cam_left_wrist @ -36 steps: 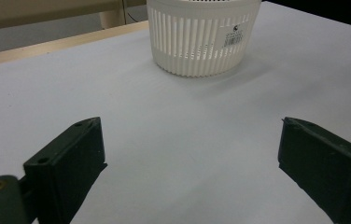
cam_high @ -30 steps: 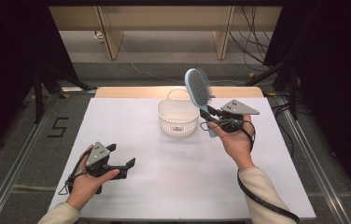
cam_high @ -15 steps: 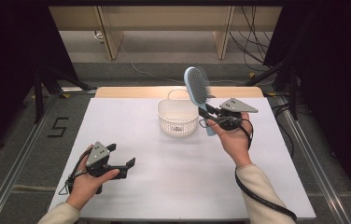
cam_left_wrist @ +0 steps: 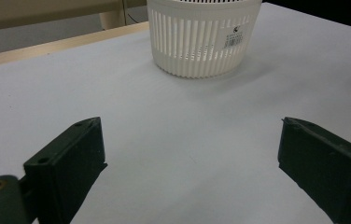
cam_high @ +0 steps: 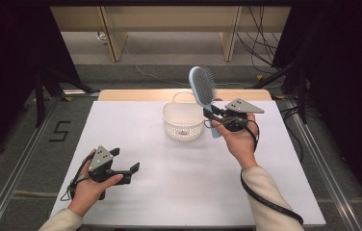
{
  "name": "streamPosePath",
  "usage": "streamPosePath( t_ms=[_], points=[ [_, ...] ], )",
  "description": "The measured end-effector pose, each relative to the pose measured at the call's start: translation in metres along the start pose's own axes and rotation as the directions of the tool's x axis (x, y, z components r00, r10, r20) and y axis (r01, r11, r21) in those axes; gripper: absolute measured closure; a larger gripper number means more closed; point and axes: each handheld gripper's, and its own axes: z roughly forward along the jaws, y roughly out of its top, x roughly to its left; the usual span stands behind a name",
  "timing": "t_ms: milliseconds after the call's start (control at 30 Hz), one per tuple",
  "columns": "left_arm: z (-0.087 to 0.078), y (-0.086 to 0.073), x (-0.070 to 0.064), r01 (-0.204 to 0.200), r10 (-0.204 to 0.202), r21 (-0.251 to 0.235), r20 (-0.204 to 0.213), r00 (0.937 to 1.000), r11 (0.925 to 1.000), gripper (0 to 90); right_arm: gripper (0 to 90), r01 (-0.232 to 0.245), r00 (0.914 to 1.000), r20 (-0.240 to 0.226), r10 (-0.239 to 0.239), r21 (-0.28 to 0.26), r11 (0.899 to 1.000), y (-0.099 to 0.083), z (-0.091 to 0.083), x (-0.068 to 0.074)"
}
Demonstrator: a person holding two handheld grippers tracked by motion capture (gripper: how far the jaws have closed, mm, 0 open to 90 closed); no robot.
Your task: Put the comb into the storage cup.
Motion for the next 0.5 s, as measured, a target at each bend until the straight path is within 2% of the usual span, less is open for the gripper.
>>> streamPosePath(
  t_ms=[500],
  points=[
    [0.0002, 0.0001, 0.0001, 0.000, 0.000, 0.001, 0.000, 1.0000, 1.0000, 6.8, 70.5, -0.006, 1.0000, 0.004, 0.006, -0.004, 1.000, 0.0035, 0.0068, -0.0022]
  ],
)
